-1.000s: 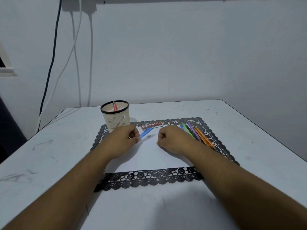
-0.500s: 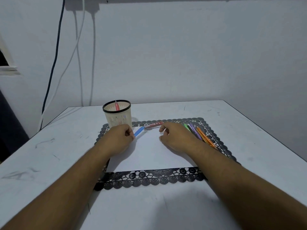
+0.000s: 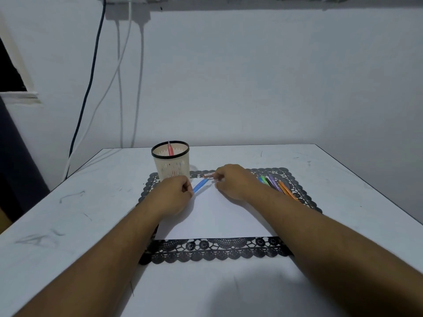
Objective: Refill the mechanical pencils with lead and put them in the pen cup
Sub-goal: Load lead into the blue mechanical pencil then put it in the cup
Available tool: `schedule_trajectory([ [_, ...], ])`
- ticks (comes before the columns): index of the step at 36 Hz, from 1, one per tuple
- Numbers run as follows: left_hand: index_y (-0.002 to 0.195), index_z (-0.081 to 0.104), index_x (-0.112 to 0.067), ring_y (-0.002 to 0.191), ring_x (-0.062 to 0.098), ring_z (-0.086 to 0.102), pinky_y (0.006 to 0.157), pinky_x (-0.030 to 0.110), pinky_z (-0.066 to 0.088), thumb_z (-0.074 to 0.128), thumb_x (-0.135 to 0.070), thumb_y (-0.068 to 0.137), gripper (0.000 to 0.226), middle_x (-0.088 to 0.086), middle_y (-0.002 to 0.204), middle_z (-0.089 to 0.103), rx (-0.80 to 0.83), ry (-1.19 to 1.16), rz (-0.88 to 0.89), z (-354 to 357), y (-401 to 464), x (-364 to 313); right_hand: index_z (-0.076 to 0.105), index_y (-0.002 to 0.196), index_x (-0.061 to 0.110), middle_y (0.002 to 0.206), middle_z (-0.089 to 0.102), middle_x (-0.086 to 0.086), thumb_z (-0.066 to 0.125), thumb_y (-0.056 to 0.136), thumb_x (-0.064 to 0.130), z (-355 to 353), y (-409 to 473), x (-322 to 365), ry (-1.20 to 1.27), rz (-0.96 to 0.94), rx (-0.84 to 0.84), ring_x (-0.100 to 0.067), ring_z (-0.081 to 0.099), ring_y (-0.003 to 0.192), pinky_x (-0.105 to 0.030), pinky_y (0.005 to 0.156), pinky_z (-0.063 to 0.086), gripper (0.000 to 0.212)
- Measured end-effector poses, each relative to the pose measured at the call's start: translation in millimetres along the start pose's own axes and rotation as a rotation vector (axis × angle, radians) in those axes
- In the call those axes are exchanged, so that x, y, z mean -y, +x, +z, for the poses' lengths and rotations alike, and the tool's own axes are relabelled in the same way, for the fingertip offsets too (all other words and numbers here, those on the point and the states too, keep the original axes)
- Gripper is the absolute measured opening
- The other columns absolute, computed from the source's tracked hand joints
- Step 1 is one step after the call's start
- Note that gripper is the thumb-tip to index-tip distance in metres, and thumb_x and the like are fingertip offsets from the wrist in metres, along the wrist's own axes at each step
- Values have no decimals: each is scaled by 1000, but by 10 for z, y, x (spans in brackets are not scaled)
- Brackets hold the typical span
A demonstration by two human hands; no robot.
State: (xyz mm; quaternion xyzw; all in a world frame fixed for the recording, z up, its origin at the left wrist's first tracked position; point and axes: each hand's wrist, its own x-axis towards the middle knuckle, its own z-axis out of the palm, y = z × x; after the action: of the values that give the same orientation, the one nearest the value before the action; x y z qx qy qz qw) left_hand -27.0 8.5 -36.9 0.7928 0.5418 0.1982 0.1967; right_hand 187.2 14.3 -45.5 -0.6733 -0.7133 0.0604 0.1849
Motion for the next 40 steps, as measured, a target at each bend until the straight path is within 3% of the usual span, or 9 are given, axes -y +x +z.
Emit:
schedule_trajectory([
  [14, 94, 65, -24, 91, 14, 59, 71, 30, 48, 53, -21, 98, 12, -6, 95, 66, 36, 40, 10, -32, -6, 3, 75, 91, 22, 93, 68, 4, 57, 93, 14, 121, 150, 33, -78, -50, -60, -18, 61, 87, -31, 68, 45, 20],
  [19, 92, 64, -24, 90, 12, 58, 67, 27, 44, 54, -20, 98, 13, -7, 94, 66, 35, 20, 15, -35, -6, 10, 64, 88, 21, 85, 57, 3, 49, 99, 11, 196, 161, -5, -146, -86, -77, -19, 57, 83, -37, 71, 50, 20],
  [22, 92, 64, -24, 90, 12, 59, 68, 28, 45, 54, -21, 98, 12, -7, 93, 67, 32, 13, 22, -34, -10, 7, 61, 95, 19, 88, 60, -1, 47, 102, 14, 193, 114, -26, -142, -95, -102, -21, 57, 84, -42, 76, 53, 16],
  [25, 91, 64, -24, 87, 11, 59, 66, 28, 44, 54, -19, 98, 13, -8, 91, 67, 18, -21, 36, -38, -15, -1, 59, 96, 19, 88, 63, 0, 47, 103, 16, 70, 56, -30, 44, -61, -143, -20, 56, 81, -39, 71, 47, 14],
  [29, 91, 63, -25, 83, 10, 58, 63, 27, 40, 55, -21, 100, 12, -9, 89, 66, -17, -77, 66, -38, -34, -11, 71, 87, 16, 72, 63, 5, 63, 96, 10, -156, -51, -44, 511, 43, -193, -7, 53, 61, -20, 59, 47, 13],
  [33, 93, 62, -29, 81, 8, 58, 65, 29, 41, 55, -25, 102, 12, -12, 88, 66, -79, -144, 107, -31, -46, -57, 78, 92, 11, 82, 72, -1, 68, 95, 7, -222, -205, -77, 997, 141, -147, -8, 59, 66, -24, 60, 54, 11],
  [40, 91, 60, -28, 66, 0, 50, 61, 25, 36, 56, -27, 104, 14, -19, 78, 60, -108, -218, 182, -14, -56, -100, 81, 90, 13, 78, 72, 2, 72, 94, 13, -231, -263, -53, 1131, 161, -120, -13, 59, 70, -27, 66, 52, 10],
])
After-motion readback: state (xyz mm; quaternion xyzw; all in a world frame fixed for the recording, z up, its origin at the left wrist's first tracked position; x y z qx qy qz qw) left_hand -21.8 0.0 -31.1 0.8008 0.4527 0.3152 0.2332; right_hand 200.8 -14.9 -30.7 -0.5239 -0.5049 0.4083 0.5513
